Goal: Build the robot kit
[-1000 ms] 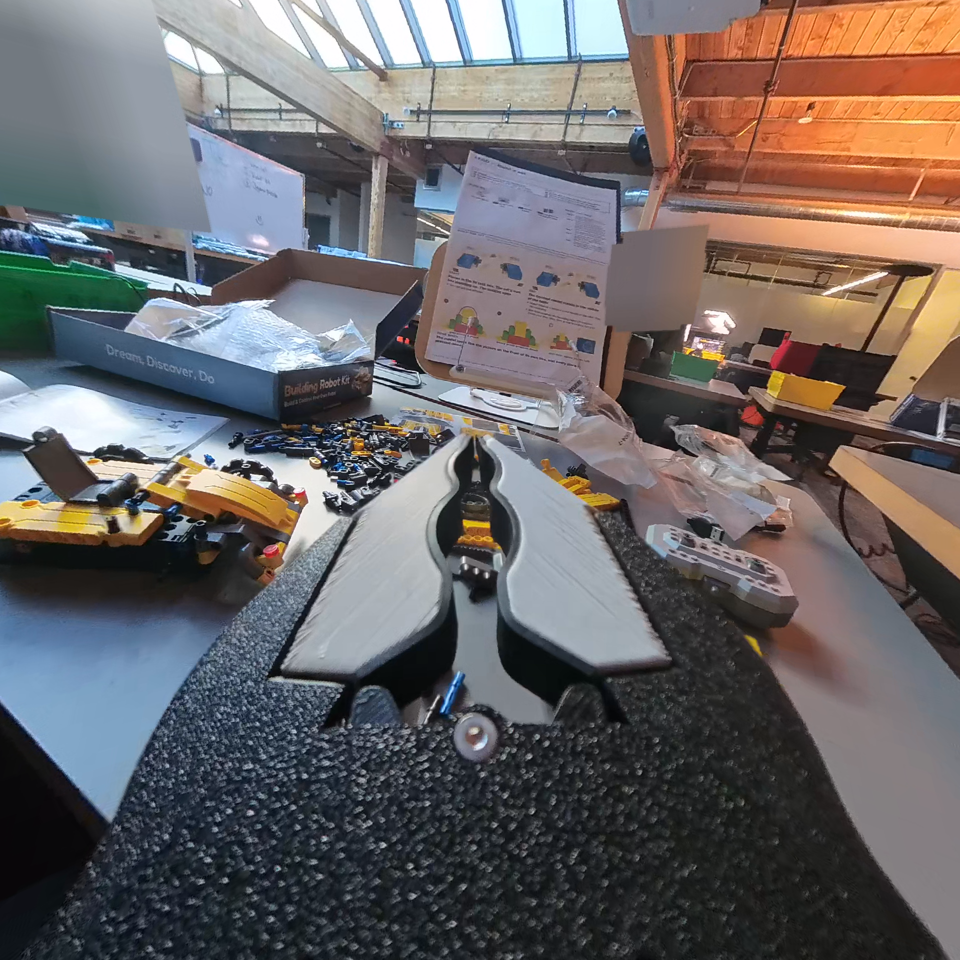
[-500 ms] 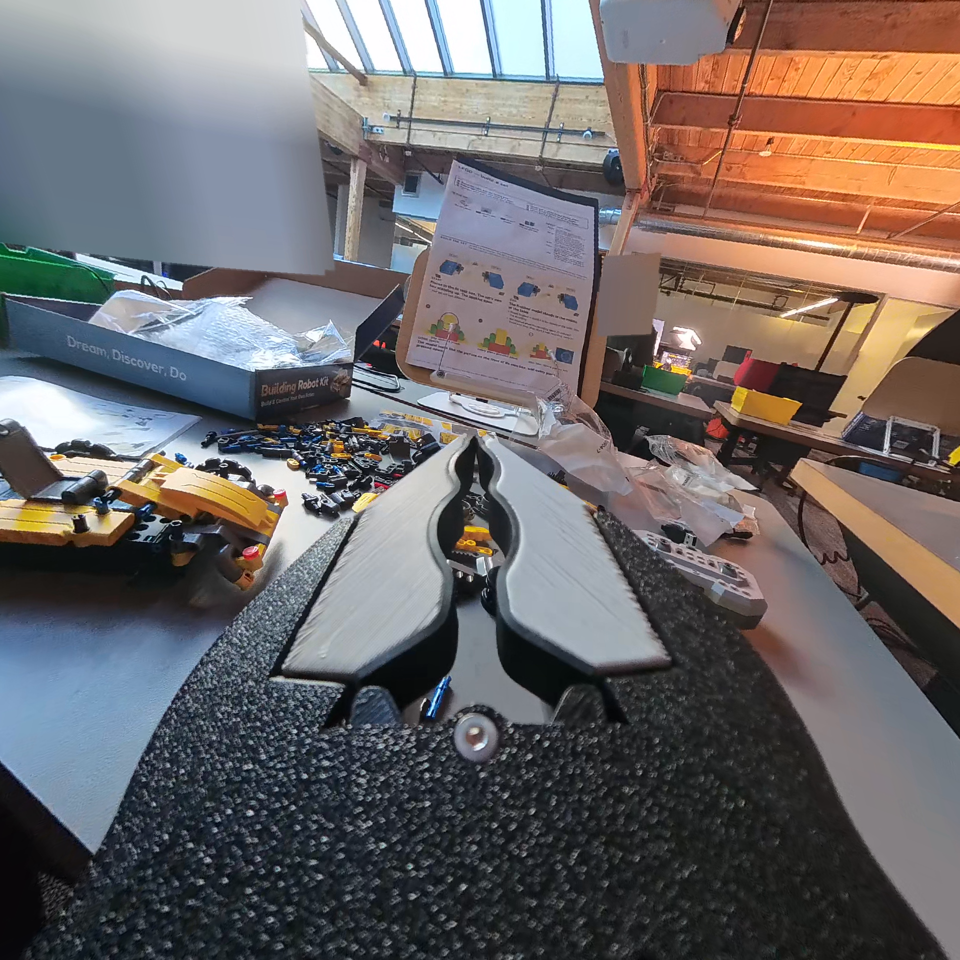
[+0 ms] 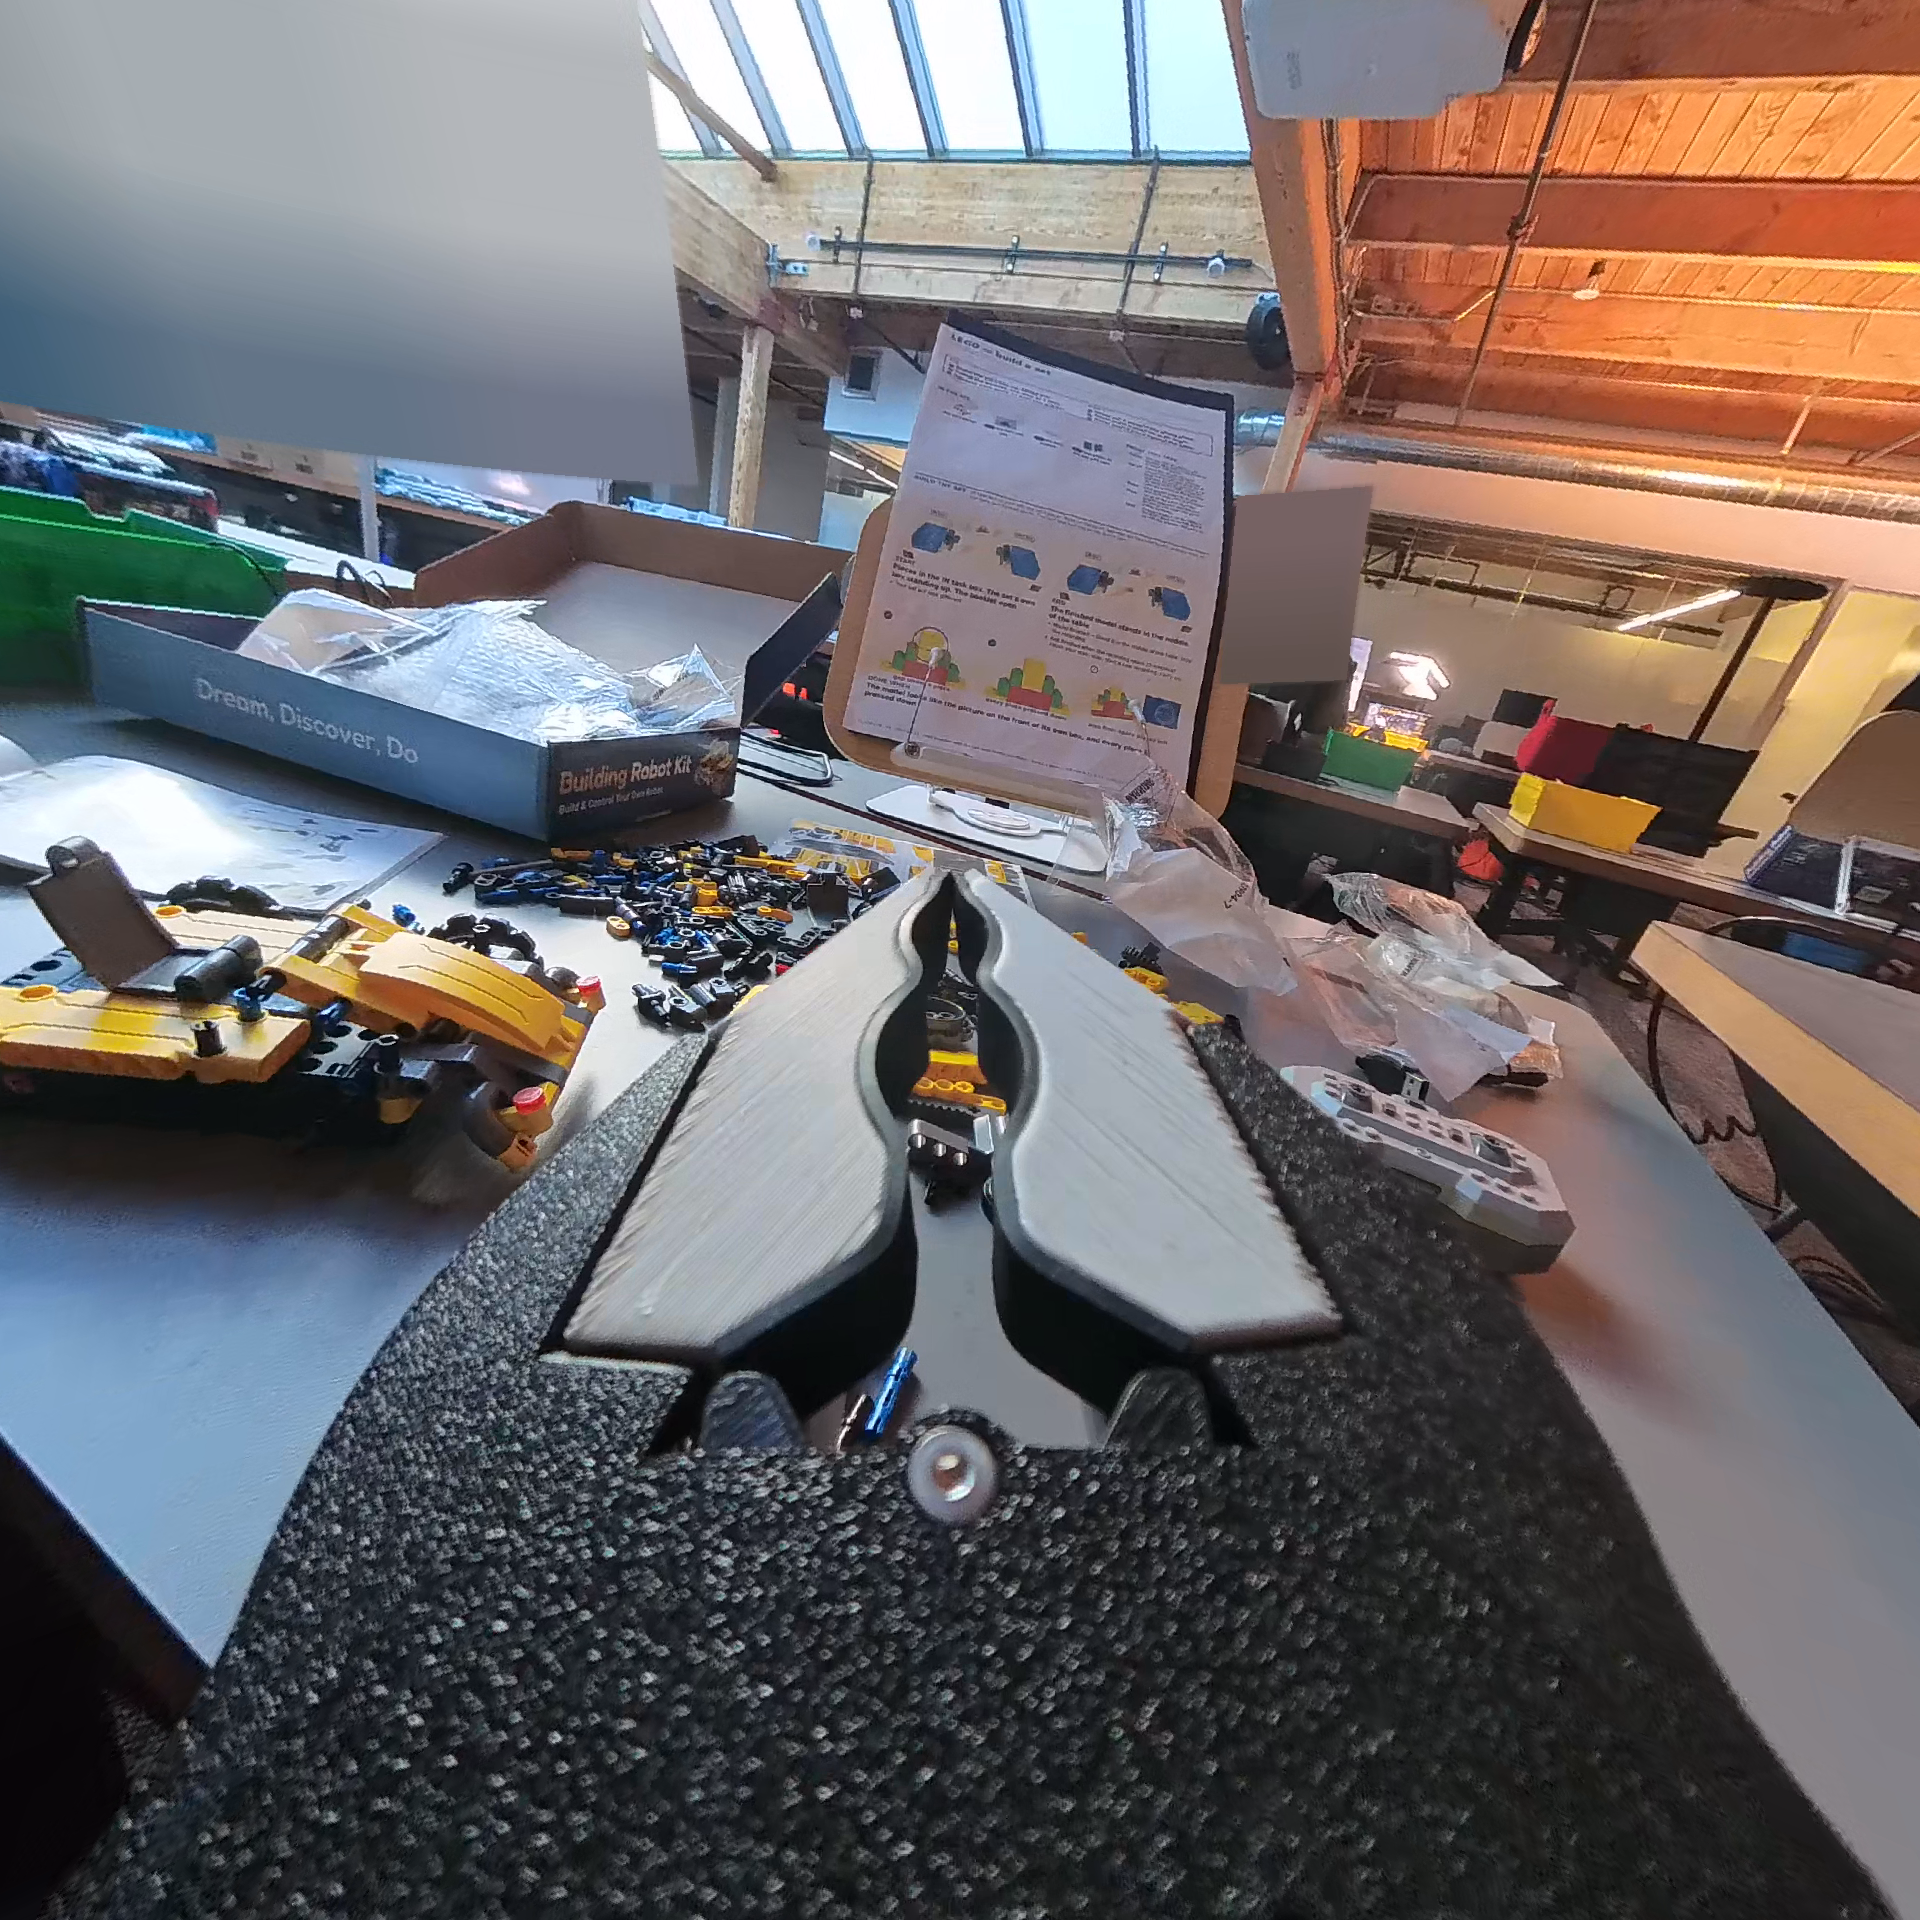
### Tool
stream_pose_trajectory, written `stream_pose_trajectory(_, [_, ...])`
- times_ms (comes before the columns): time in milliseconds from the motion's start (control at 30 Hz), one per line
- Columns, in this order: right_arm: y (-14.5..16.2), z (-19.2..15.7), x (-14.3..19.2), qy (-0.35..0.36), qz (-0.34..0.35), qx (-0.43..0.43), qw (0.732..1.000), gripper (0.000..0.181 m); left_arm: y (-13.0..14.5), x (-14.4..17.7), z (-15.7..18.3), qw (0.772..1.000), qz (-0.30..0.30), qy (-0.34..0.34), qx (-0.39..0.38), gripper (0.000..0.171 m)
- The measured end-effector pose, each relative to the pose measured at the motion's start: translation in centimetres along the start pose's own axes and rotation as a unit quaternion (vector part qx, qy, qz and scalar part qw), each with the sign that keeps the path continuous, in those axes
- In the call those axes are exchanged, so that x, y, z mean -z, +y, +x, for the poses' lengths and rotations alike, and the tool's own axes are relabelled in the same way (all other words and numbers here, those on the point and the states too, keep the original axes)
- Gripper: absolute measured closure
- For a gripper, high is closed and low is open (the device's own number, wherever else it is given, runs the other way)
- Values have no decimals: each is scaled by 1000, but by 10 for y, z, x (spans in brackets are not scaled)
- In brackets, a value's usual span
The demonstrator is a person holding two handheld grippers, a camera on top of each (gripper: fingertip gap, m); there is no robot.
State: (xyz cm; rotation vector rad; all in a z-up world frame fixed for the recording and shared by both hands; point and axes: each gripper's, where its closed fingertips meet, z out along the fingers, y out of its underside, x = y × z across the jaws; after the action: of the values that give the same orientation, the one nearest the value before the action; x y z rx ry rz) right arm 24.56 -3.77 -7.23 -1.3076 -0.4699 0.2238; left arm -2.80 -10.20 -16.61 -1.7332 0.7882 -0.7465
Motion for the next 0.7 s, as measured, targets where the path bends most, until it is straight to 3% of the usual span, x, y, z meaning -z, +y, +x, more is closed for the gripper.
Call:
stream_pose_trajectory(300, [-2,8,3,7,10,-28,1000,181,1,8,-8,999,0,-24,21,144])
stream_pose_trajectory(700, [-2,6,3,1,9,-26,1000,181,-2,2,-6,999,6,10,34,145])
